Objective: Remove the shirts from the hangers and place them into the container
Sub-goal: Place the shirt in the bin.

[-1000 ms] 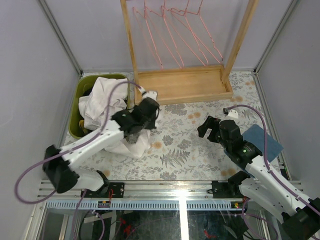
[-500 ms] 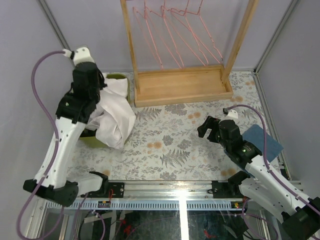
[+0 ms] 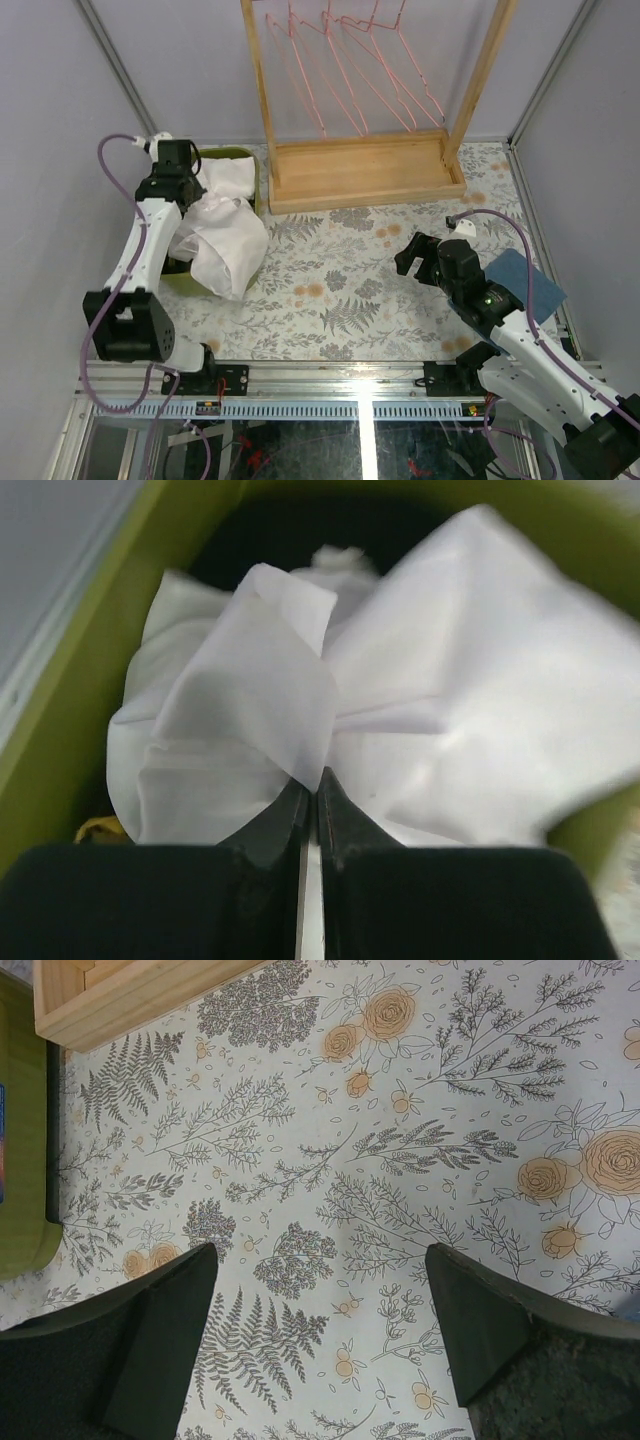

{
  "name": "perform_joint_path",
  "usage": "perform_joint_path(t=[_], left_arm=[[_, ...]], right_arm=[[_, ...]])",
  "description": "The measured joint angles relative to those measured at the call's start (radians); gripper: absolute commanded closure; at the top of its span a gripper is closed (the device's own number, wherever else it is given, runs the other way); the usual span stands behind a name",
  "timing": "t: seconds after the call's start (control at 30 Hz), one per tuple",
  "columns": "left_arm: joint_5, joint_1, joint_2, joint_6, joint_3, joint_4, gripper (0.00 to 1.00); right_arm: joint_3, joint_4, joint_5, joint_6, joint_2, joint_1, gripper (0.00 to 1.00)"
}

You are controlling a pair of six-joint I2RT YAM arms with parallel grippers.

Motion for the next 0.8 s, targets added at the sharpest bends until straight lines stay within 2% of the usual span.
perform_joint_path(t=[0.07, 0.1, 0.13, 0.2, 0.23, 0.4, 0.6, 0.67, 0.8], left_arm=[[0.056, 0.065, 0.066, -0.034, -0.070, -0.007, 0.93], [0.085, 0.097, 0.106, -0.046, -0.082, -0.009, 0.84], [0.113, 0.120, 0.142, -0.051, -0.084, -0.011, 0.74], [0.156, 0.153, 0.188, -0.057, -0.079, -0.012, 0.43], [0.174, 0.163, 0.195, -0.056, -0.077, -0.013, 0.35], [0.262, 0.161, 0.109, -0.056, -0.047, -0.048, 0.13], [0.297, 0.131, -0.017, -0.048, 0.088, -0.126, 0.08], [0.262, 0.058, -0.061, -0.046, 0.117, -0.161, 0.08], [0.204, -0.164, -0.134, -0.057, 0.117, -0.217, 0.08]], right_arm=[[0.000, -0.002, 0.000, 0.000, 0.000, 0.000, 0.07], [0.000, -0.002, 0.000, 0.000, 0.000, 0.000, 0.07], [0.000, -0.002, 0.000, 0.000, 0.000, 0.000, 0.07], [0.000, -0.002, 0.000, 0.000, 0.000, 0.000, 0.07], [0.000, -0.002, 0.000, 0.000, 0.000, 0.000, 0.07], [0.000, 0.000, 0.000, 0.000, 0.006, 0.000, 0.07], [0.000, 0.002, -0.005, 0.002, 0.039, 0.000, 0.08], [0.000, 0.007, -0.009, 0.005, 0.048, 0.000, 0.08], [0.000, 0.011, -0.013, 0.011, 0.067, 0.000, 0.08]])
